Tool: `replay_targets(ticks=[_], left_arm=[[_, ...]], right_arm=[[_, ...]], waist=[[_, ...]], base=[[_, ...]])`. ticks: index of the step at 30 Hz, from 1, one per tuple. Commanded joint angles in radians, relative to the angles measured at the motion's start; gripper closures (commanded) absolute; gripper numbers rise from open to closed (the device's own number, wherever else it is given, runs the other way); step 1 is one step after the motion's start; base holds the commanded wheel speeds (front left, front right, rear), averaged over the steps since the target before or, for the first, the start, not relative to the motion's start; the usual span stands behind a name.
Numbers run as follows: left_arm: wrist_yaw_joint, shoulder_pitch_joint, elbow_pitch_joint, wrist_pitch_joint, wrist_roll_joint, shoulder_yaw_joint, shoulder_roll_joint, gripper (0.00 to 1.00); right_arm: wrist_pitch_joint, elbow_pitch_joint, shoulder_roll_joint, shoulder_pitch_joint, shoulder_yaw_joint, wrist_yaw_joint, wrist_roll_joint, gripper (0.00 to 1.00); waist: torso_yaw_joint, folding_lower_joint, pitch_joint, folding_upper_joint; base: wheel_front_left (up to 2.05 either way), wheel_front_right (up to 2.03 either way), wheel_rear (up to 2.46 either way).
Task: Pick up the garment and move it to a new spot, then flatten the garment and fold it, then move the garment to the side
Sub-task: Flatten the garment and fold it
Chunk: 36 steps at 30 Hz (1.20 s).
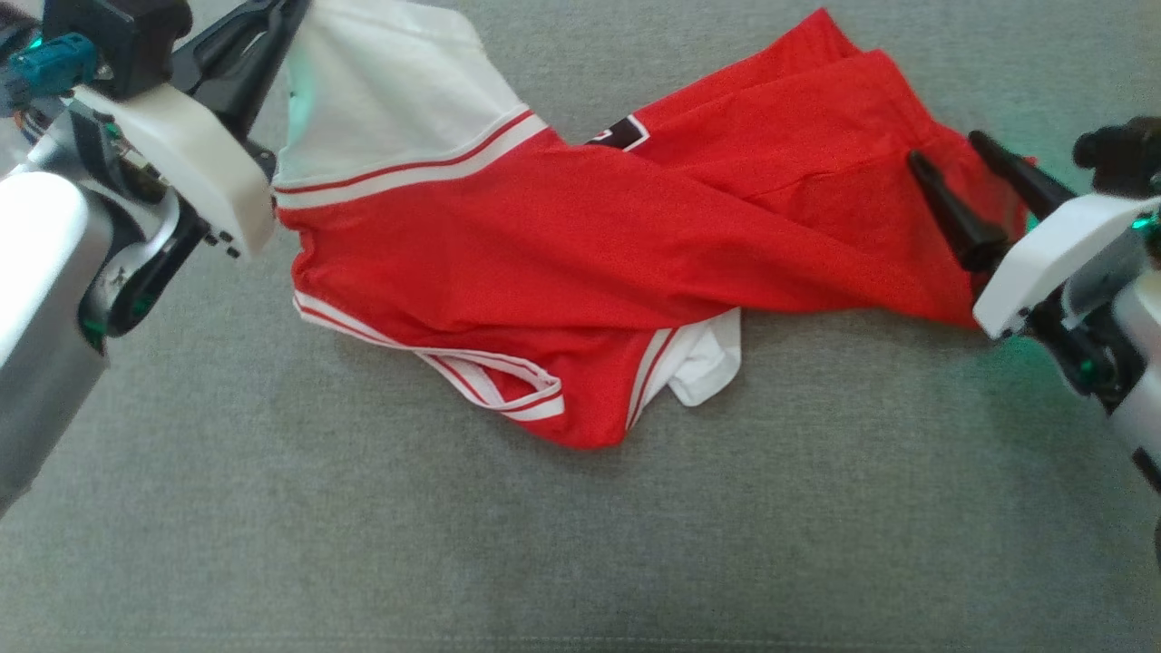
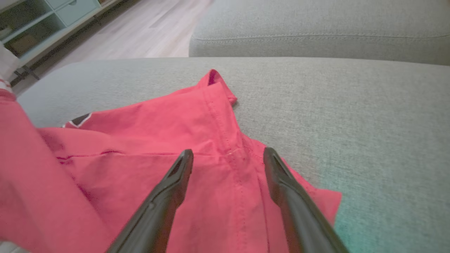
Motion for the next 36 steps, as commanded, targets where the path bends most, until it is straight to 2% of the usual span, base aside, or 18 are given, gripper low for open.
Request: replay_targets(ticks=[1, 7, 8, 10, 11, 16, 22, 30, 36], left_arm=[[0.008, -0.038, -0.034, 0.003, 0.010, 0.058, 0.056, 1.00], [0.021, -0.038, -0.090, 0.009, 0.014, 0.055, 0.058, 1.00], [0.023, -0.037, -0.094, 0.009, 0.014, 0.054, 0.059, 1.00], [0.025, -0.033, -0.100, 0.008, 0.015, 0.052, 0.060, 1.00], [0.027, -0.031, -0.102, 0.008, 0.015, 0.051, 0.061, 1.00], [0.029, -0.018, -0.116, -0.018, 0.023, 0.050, 0.068, 1.00], [0.034, -0.002, -0.175, -0.085, 0.044, 0.068, 0.102, 1.00], [0.067, 0.044, -0.204, -0.219, 0.090, 0.105, 0.162, 1.00], [0.065, 0.076, -0.244, -0.238, 0.083, 0.107, 0.195, 1.00]], right_arm=[[-0.014, -0.003, -0.028, -0.012, 0.011, 0.004, 0.012, 0.00], [-0.031, 0.081, -0.026, -0.075, 0.094, 0.004, 0.045, 0.00], [-0.035, 0.089, -0.026, -0.081, 0.107, 0.004, 0.053, 0.22], [-0.053, 0.098, -0.030, -0.092, 0.134, 0.004, 0.064, 0.93], [-0.062, 0.103, -0.033, -0.095, 0.146, 0.004, 0.072, 1.00], [-0.144, 0.117, -0.052, -0.120, 0.181, 0.004, 0.105, 1.00], [-0.206, 0.098, -0.114, -0.140, 0.194, 0.004, 0.150, 1.00], [-0.238, -0.014, -0.244, -0.138, 0.149, 0.004, 0.218, 1.00], [-0.237, -0.162, -0.368, -0.088, 0.126, 0.004, 0.253, 1.00]], waist=[[0.011, -0.0001, 0.011, 0.0000], [0.033, -0.0001, 0.026, 0.0000], [0.036, -0.0001, 0.027, 0.0000], [0.040, -0.0001, 0.025, 0.0000], [0.041, -0.0001, 0.022, 0.0000], [0.032, -0.0001, -0.016, 0.0000], [0.002, -0.0001, -0.108, 0.0000], [-0.056, -0.0001, -0.266, 0.0000], [-0.093, -0.0001, -0.354, 0.0000]], base=[[0.00, 0.00, 0.00], [0.00, 0.00, 0.00], [0.00, 0.00, 0.00], [0.00, 0.00, 0.00], [0.00, 0.00, 0.00], [0.00, 0.00, 0.00], [0.00, 0.00, 0.00], [0.00, 0.00, 0.00], [0.00, 0.00, 0.00]])
